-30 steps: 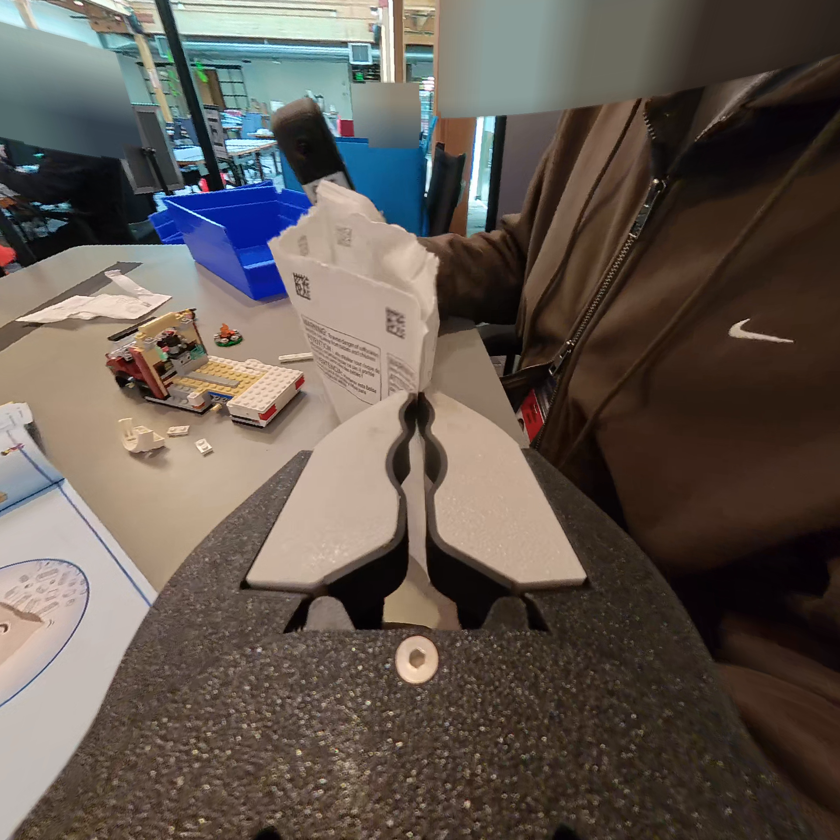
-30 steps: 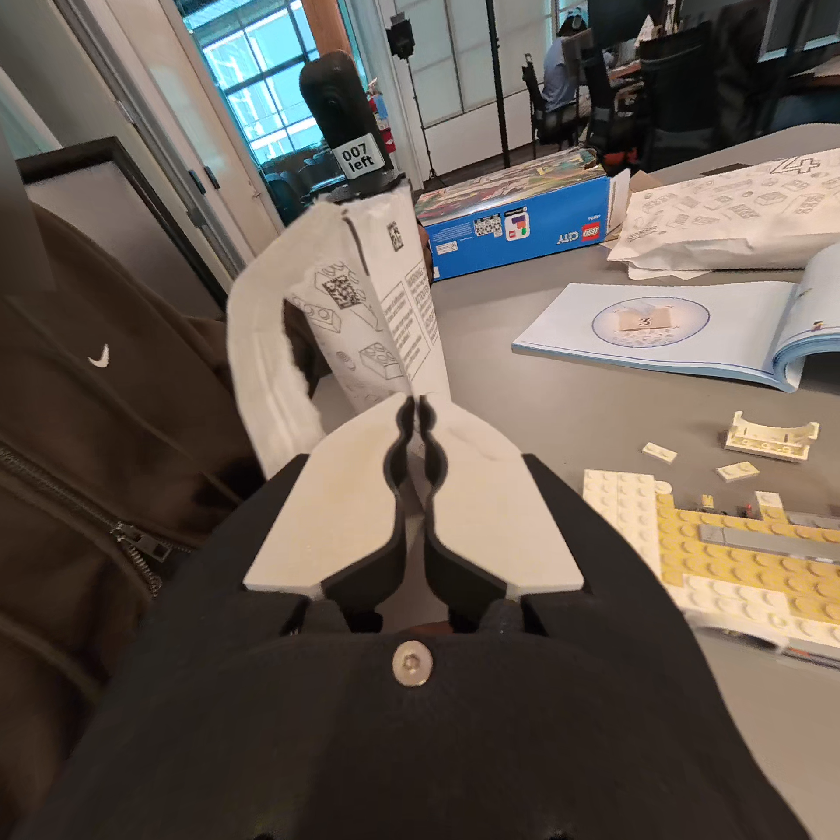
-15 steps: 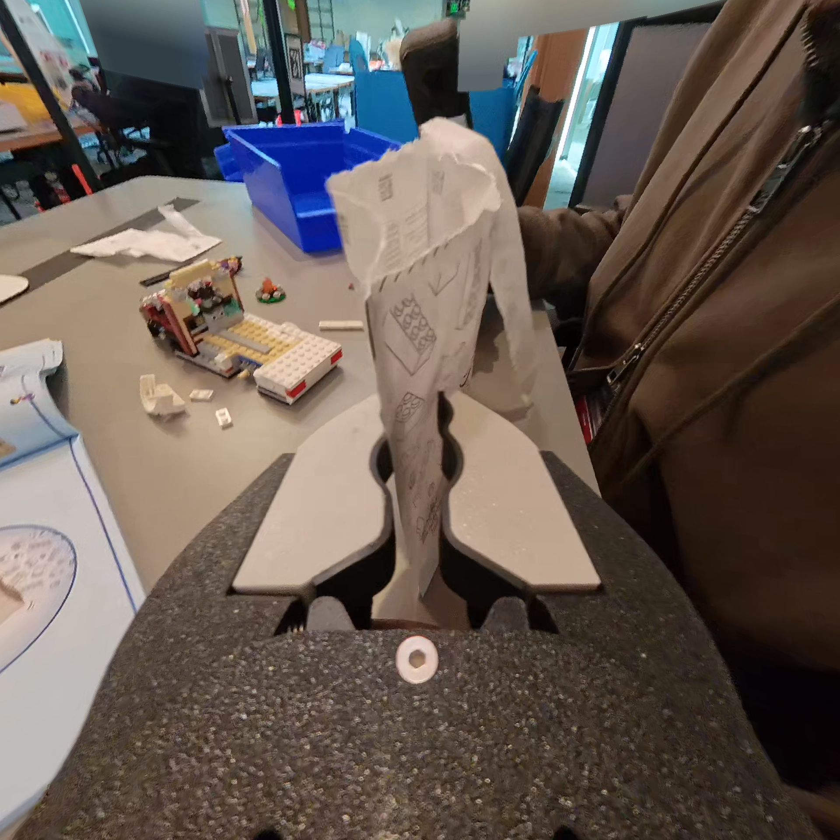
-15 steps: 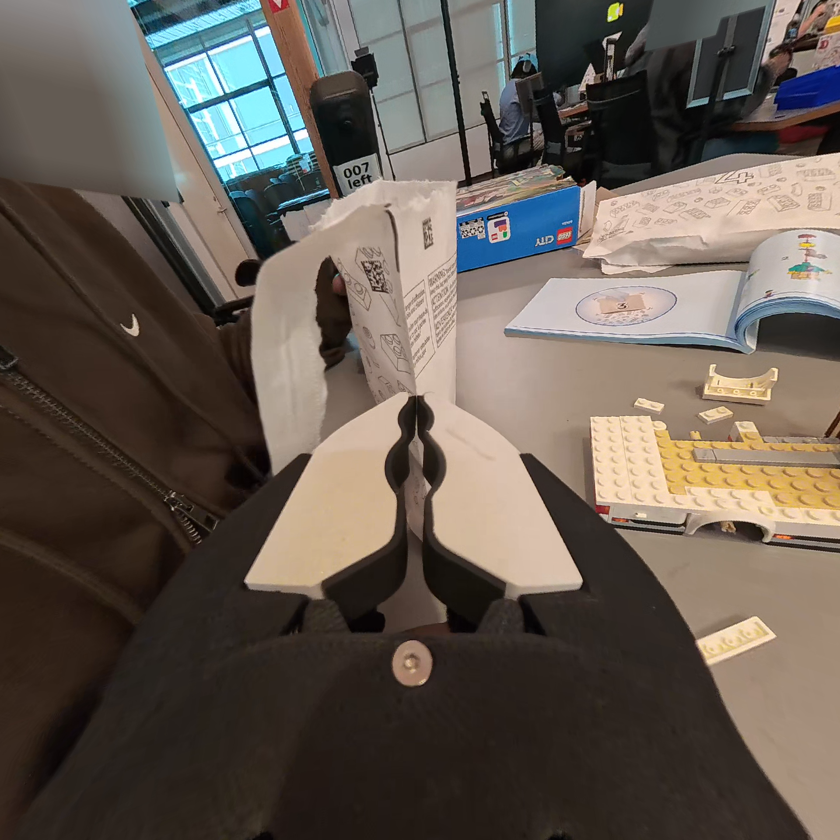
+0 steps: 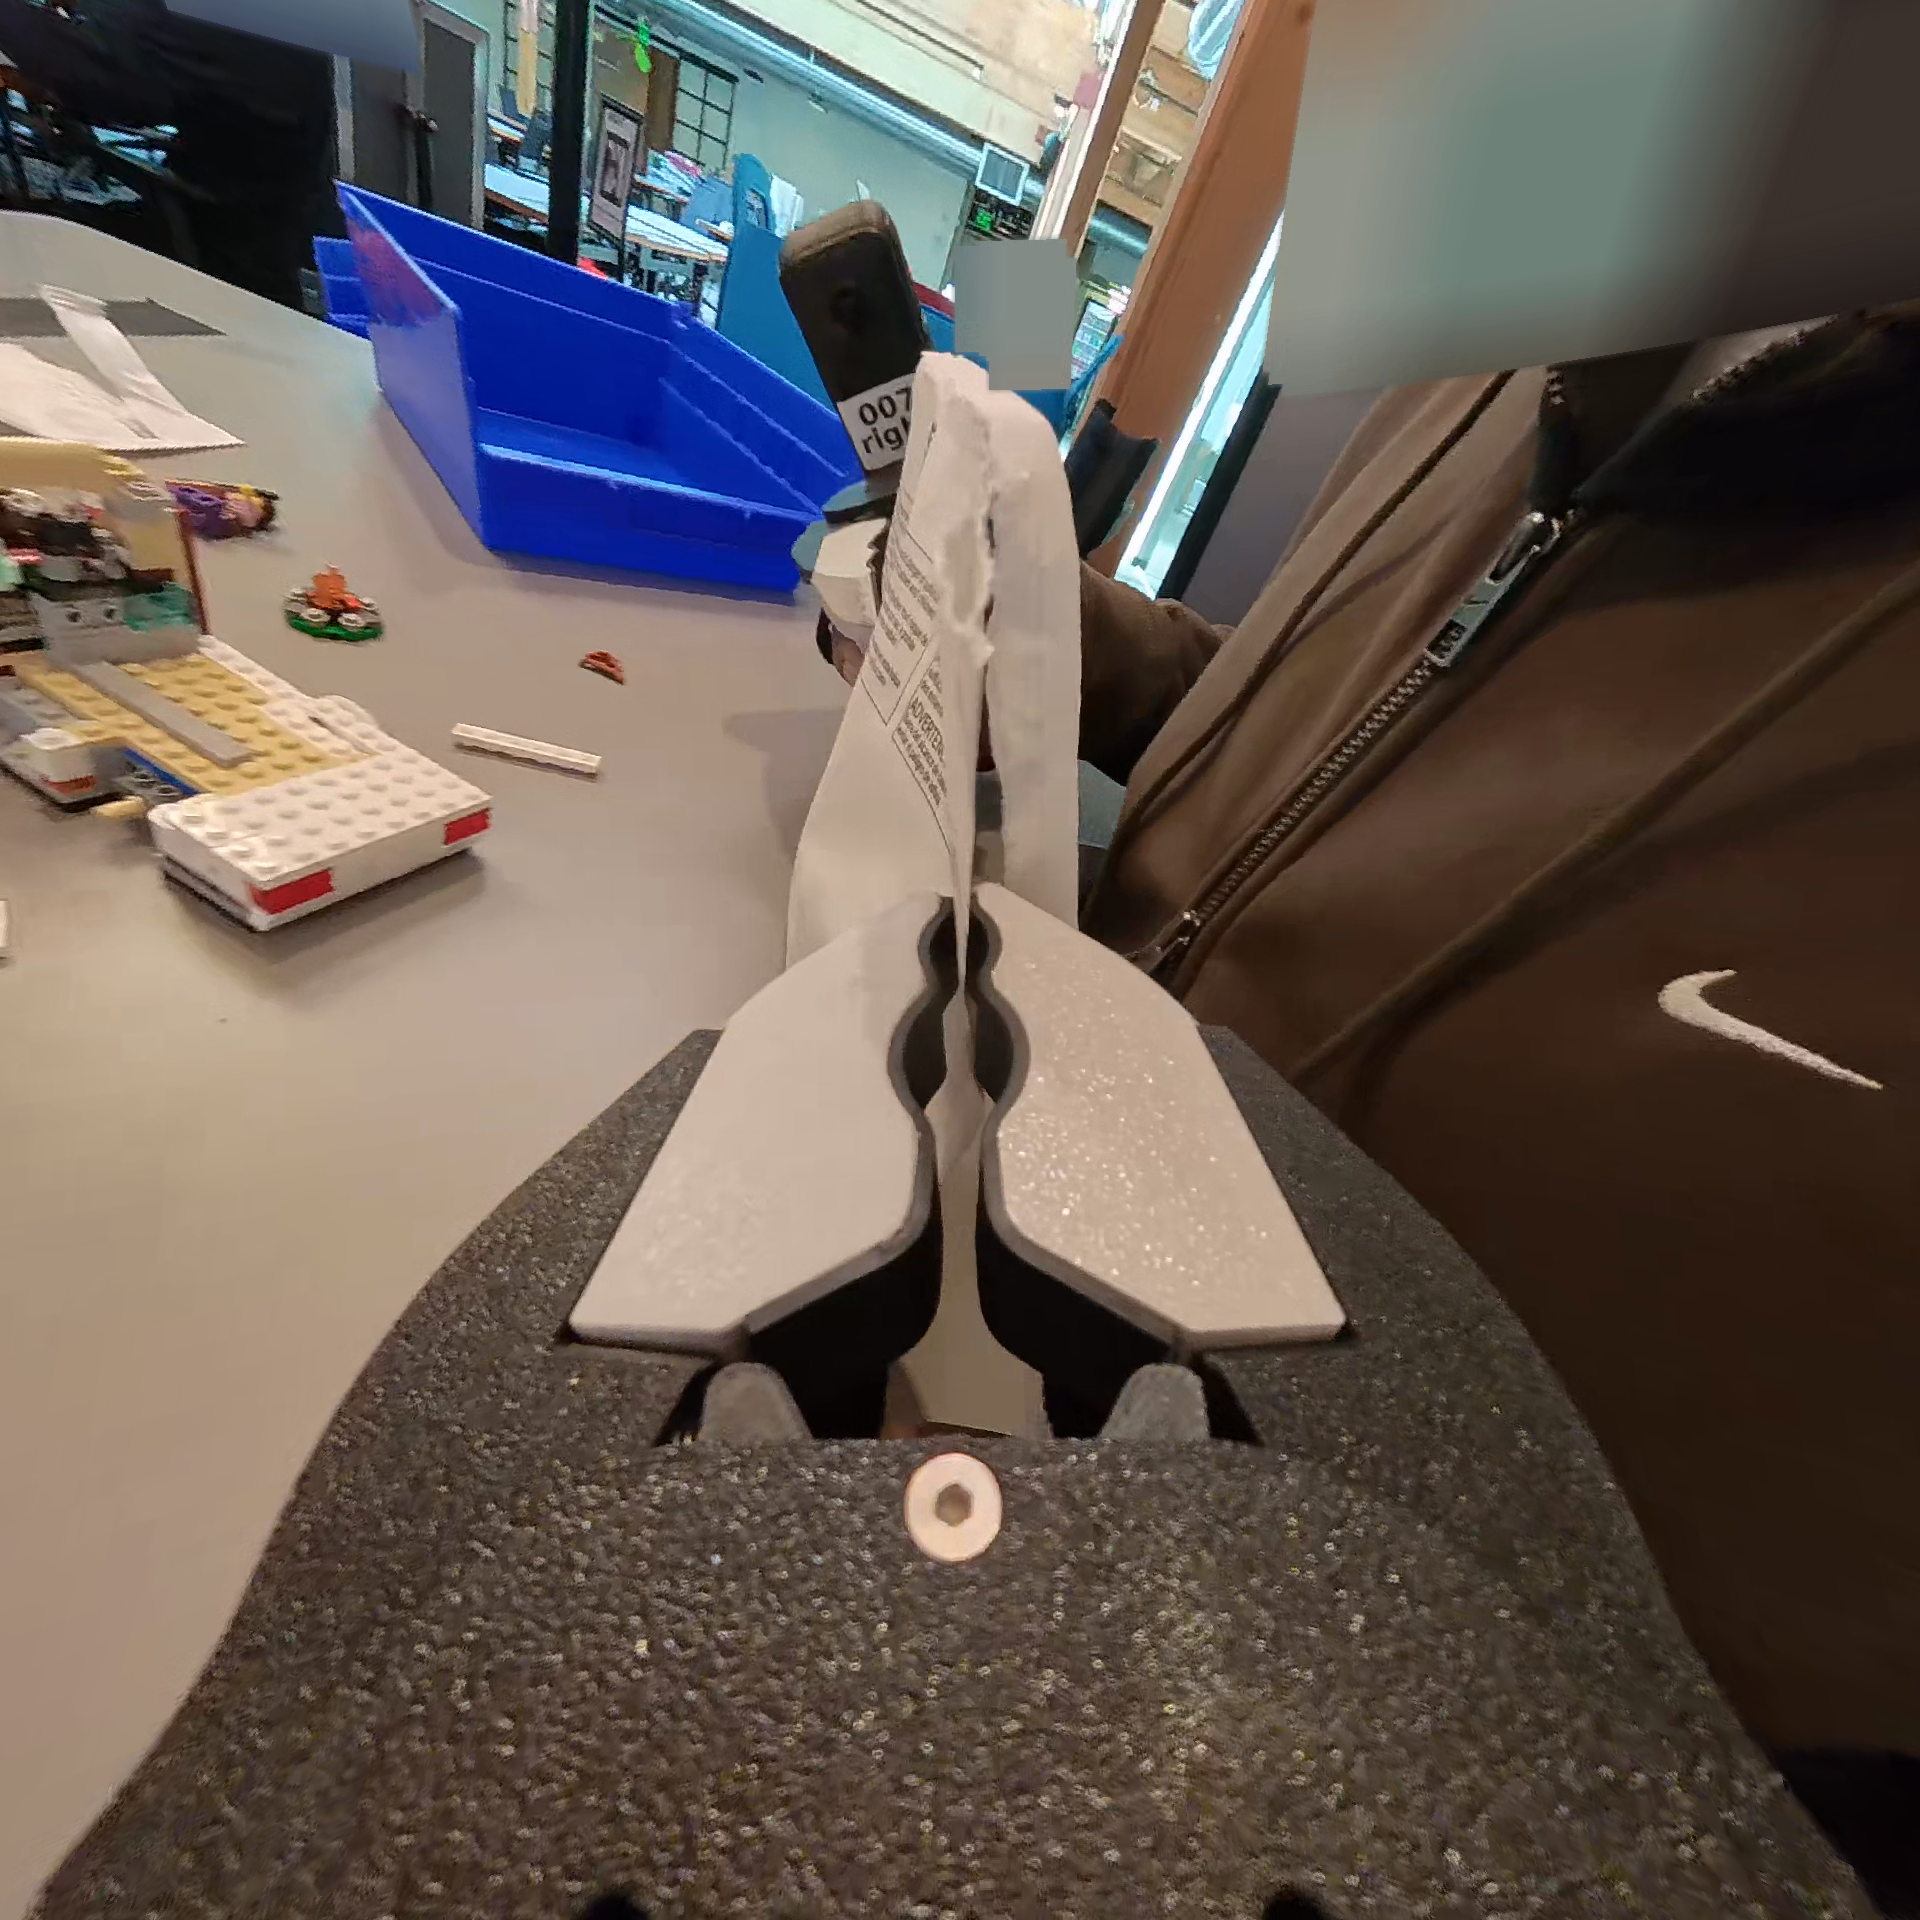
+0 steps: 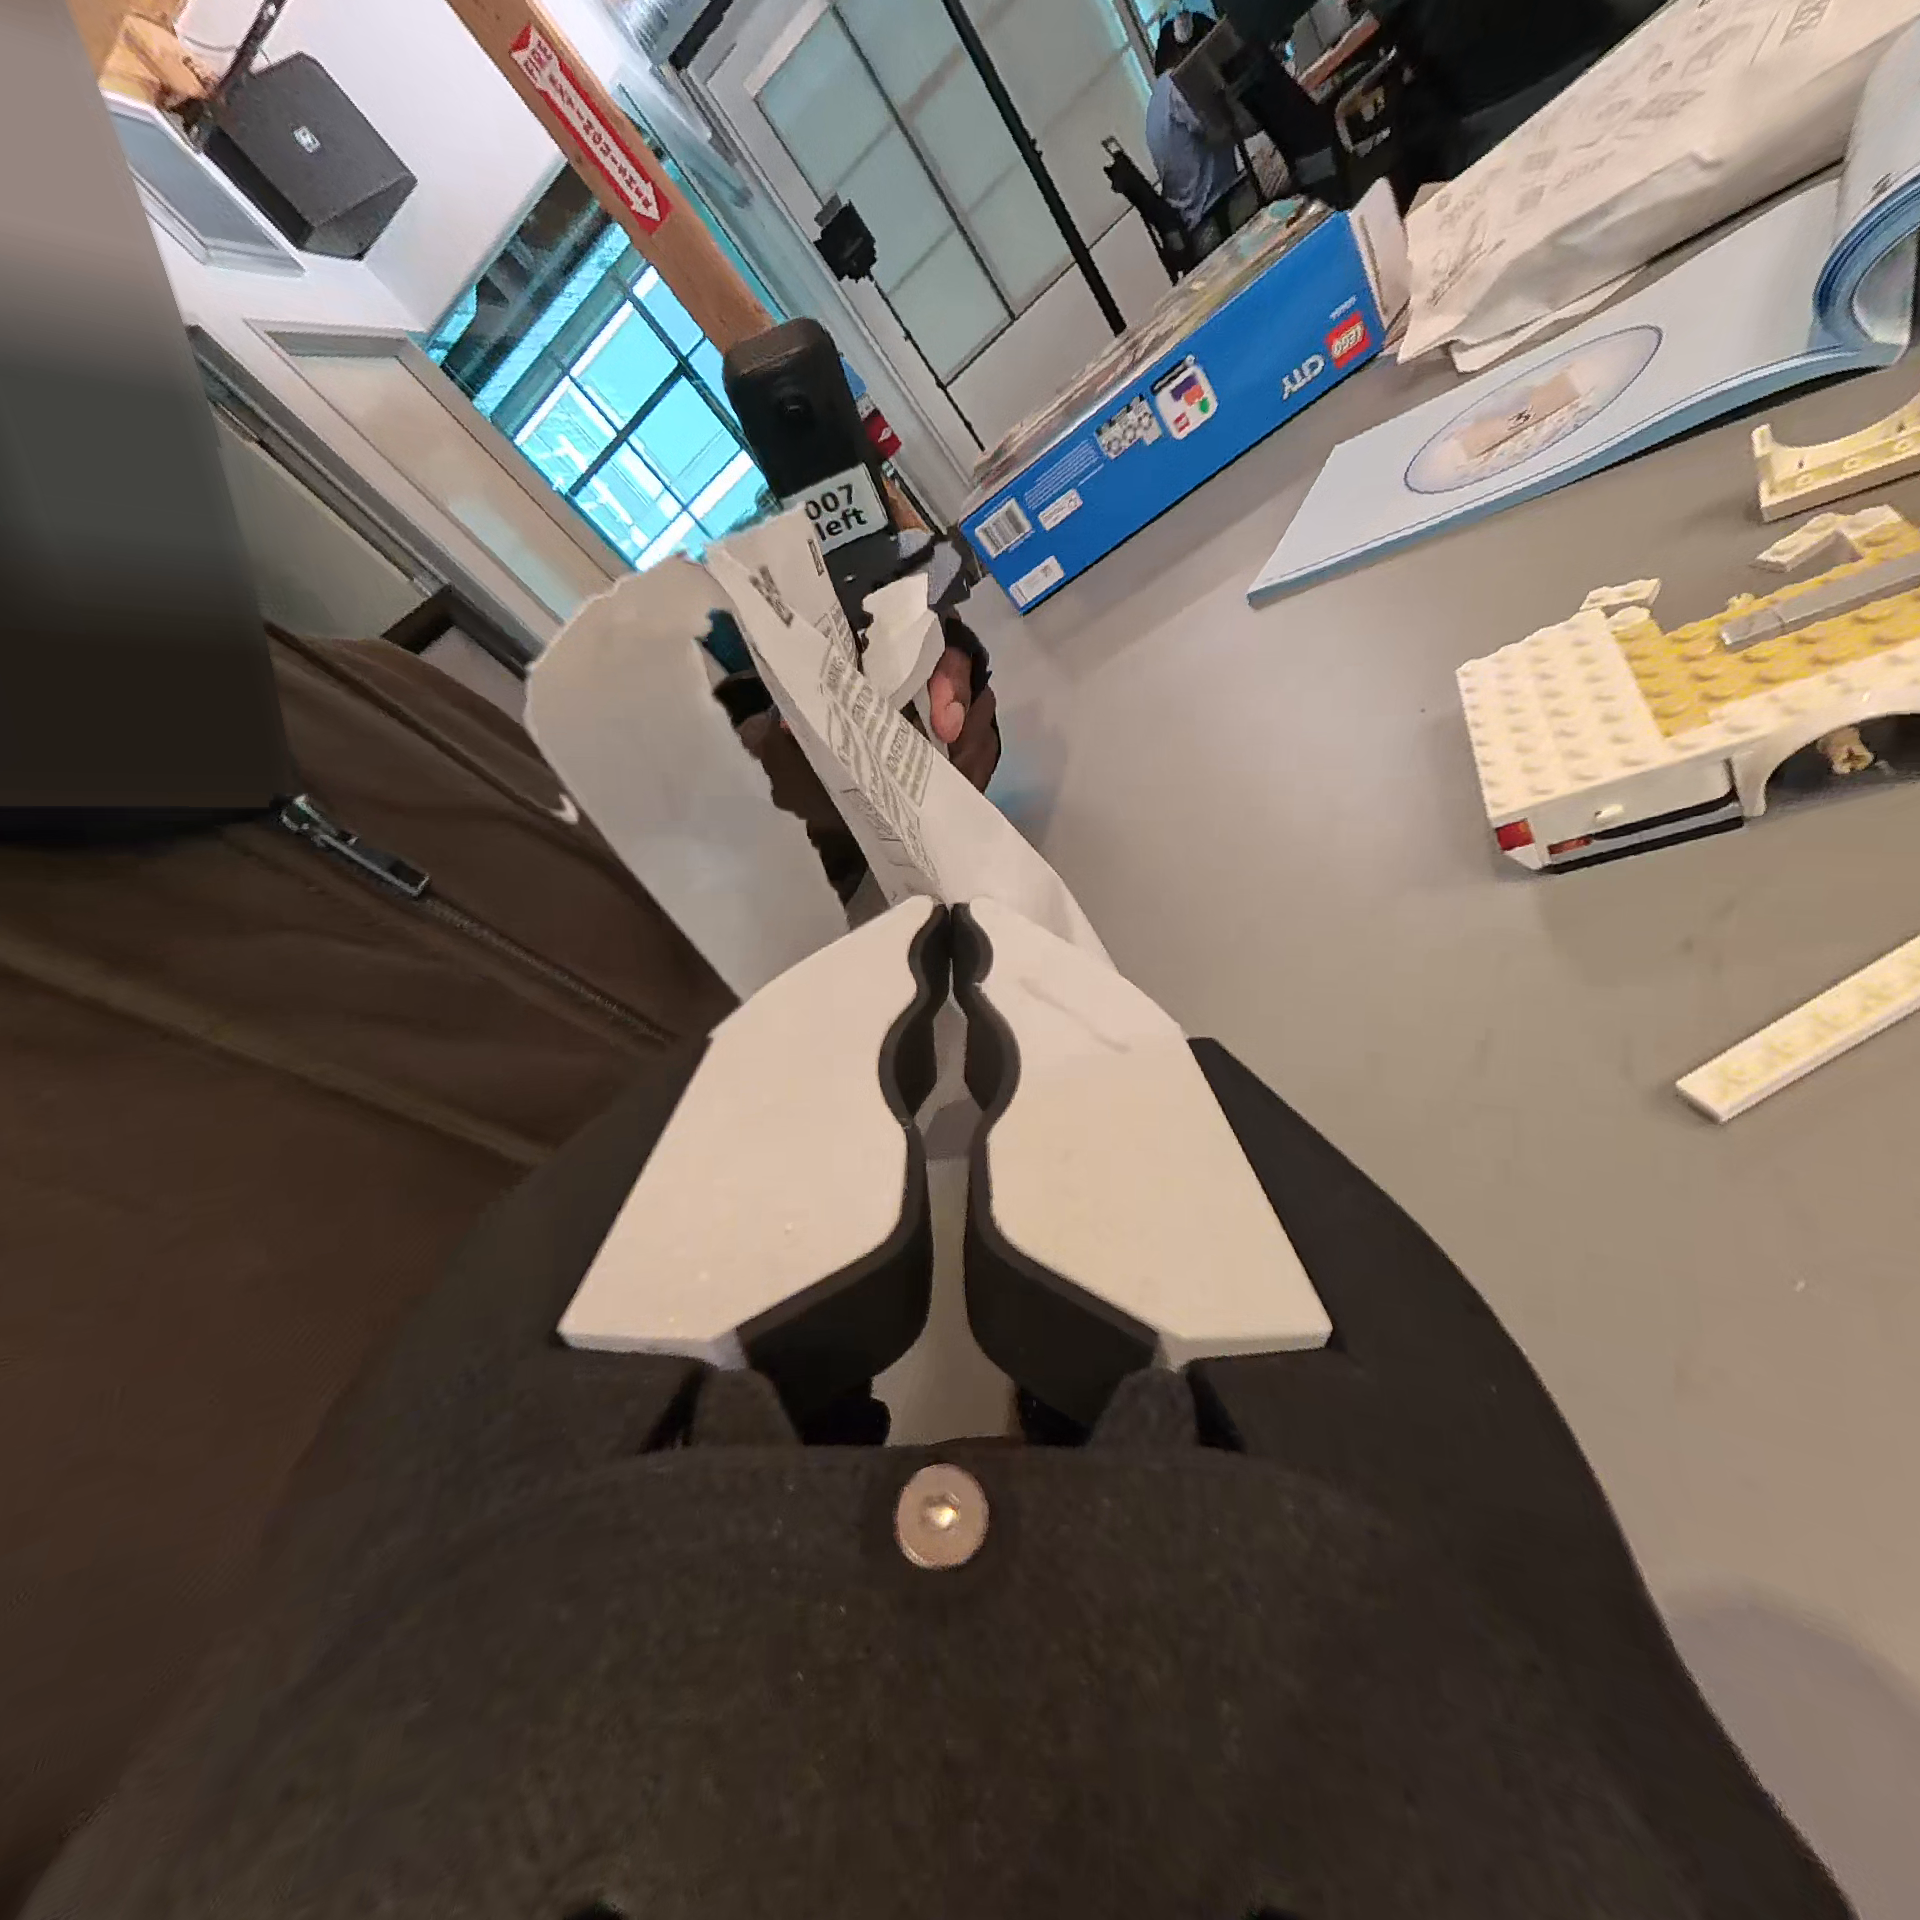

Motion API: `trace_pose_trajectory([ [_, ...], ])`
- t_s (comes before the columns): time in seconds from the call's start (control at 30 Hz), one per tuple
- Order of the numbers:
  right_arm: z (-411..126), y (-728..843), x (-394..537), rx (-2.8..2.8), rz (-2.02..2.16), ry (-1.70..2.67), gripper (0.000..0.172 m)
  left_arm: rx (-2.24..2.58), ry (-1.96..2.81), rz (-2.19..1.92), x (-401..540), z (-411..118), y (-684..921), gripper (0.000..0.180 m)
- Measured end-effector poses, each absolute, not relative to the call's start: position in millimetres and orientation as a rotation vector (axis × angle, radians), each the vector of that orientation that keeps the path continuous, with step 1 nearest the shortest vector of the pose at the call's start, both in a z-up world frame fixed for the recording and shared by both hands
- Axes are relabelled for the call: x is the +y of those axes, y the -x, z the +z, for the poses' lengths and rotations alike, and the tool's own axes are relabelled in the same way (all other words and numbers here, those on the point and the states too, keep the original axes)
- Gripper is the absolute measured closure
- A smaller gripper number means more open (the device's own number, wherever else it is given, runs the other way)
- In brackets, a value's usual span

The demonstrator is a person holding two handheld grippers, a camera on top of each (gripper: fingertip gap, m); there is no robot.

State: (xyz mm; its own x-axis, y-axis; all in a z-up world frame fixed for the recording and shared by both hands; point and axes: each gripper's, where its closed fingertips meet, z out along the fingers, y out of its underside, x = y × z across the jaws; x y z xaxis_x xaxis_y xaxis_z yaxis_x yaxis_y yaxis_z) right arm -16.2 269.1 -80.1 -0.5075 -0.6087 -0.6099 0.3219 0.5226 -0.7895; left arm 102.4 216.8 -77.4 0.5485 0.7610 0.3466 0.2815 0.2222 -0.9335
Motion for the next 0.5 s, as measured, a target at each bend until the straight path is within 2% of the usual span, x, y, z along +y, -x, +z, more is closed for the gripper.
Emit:
trace_pose_trajectory([
  [0.07, -79.1, 15.2, 278.9, 1.762, -1.168, 0.283, 0.172, -0.976, 1.378, 0.408, 228.9, -77.1, -104.7, 0.180],
  [0.27, -59.4, 18.8, 294.3, 1.689, -1.272, 0.314, 0.156, -1.010, 1.366, 0.380, 238.2, -77.0, -112.1, 0.180],
  [0.37, -59.2, 8.1, 289.0, 1.726, -1.197, 0.294, 0.159, -1.019, 1.355, 0.344, 245.1, -77.5, -113.7, 0.180],
  [0.5, -61.6, 3.6, 283.0, 1.722, -1.032, 0.165, 0.172, -1.096, 1.284, 0.275, 244.9, -77.7, -112.7, 0.180],
])
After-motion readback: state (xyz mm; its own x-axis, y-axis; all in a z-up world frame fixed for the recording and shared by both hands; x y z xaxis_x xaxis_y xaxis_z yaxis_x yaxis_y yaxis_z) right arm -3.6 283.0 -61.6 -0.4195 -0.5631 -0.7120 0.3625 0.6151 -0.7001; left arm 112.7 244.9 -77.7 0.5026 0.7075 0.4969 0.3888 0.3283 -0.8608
